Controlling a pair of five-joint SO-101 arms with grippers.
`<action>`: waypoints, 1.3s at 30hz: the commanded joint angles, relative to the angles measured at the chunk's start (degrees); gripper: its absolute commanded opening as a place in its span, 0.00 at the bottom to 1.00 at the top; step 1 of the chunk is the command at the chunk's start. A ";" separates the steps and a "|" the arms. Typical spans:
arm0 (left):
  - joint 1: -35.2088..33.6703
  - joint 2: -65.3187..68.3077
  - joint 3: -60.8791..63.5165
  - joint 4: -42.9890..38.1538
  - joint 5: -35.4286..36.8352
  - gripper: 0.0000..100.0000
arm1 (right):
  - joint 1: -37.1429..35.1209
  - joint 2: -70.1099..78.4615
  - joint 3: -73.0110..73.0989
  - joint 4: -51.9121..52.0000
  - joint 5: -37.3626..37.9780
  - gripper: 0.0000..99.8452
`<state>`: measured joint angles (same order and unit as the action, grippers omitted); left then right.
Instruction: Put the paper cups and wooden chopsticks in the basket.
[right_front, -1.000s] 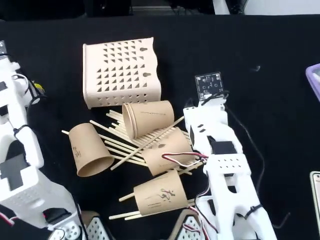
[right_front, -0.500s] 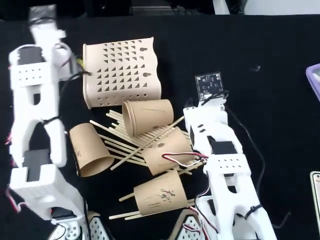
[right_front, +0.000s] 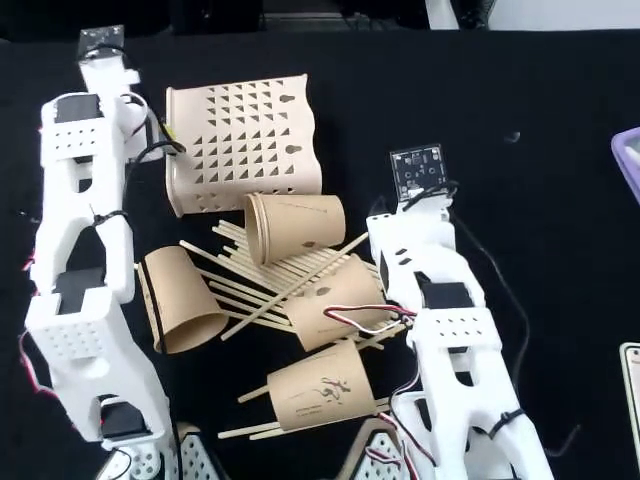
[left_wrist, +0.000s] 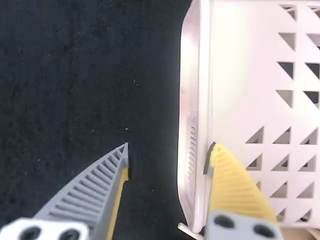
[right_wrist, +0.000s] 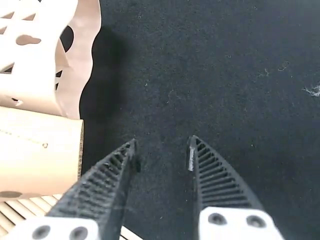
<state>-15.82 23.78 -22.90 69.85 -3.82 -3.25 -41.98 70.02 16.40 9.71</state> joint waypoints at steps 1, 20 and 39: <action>-4.35 0.62 2.95 -1.32 0.09 0.25 | 0.35 0.22 -0.04 -1.58 -0.26 0.17; -14.73 -0.18 5.49 -5.80 0.18 0.25 | 0.35 0.22 -0.04 -1.58 -0.26 0.17; -9.89 -0.18 -41.98 30.95 11.87 0.32 | 0.35 0.22 -0.04 -1.58 -0.26 0.17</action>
<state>-28.13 25.63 -61.41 100.35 4.09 -3.25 -41.98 70.11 16.40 9.71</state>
